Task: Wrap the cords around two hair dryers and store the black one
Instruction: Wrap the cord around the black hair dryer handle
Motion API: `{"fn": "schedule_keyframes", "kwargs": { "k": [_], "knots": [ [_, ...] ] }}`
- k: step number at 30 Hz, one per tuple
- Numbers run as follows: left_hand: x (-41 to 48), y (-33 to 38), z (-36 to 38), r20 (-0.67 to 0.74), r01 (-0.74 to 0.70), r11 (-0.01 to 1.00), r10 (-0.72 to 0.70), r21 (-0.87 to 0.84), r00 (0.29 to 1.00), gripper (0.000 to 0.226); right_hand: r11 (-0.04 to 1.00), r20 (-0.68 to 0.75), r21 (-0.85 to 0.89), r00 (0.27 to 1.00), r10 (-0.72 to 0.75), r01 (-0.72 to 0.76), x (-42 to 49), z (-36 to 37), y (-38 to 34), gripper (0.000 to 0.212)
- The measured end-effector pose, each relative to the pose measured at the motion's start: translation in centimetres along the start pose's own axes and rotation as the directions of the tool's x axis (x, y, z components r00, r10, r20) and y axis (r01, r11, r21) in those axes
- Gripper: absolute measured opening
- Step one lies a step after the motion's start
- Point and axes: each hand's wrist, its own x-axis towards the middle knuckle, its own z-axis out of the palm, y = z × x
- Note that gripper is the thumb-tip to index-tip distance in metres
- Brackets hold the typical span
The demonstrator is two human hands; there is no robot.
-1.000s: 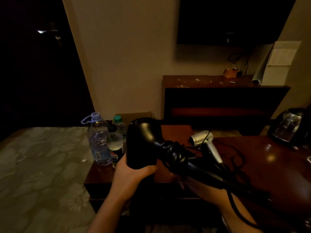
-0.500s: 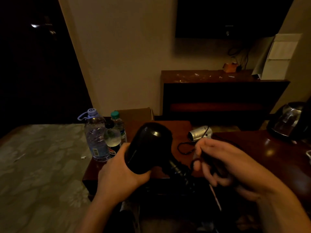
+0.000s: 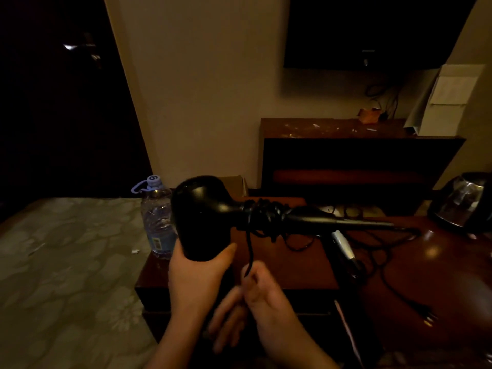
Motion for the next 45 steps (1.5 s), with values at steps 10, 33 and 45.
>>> {"fn": "schedule_keyframes", "kwargs": {
  "k": [10, 33, 45],
  "knots": [
    [0.3, 1.0, -2.3, 0.484, -0.186, 0.976, 0.107, 0.117, 0.869, 0.064, 0.853, -0.308, -0.513, 0.949, -0.075, -0.099, 0.4, -8.2, -4.8, 0.043],
    [-1.4, 0.5, 0.6, -0.149, -0.044, 0.861, 0.138, 0.506, 0.979, 0.079, 0.553, -0.198, -0.830, 0.965, -0.171, -0.072, -2.4, -4.5, -4.9, 0.020],
    [-1.8, 0.1, 1.6, -0.154, 0.026, 0.862, 0.061, 0.507, 0.986, 0.082, 0.927, -0.511, -0.312, 0.859, 0.019, -0.206, -1.4, -5.2, -3.5, 0.038]
  ]
}}
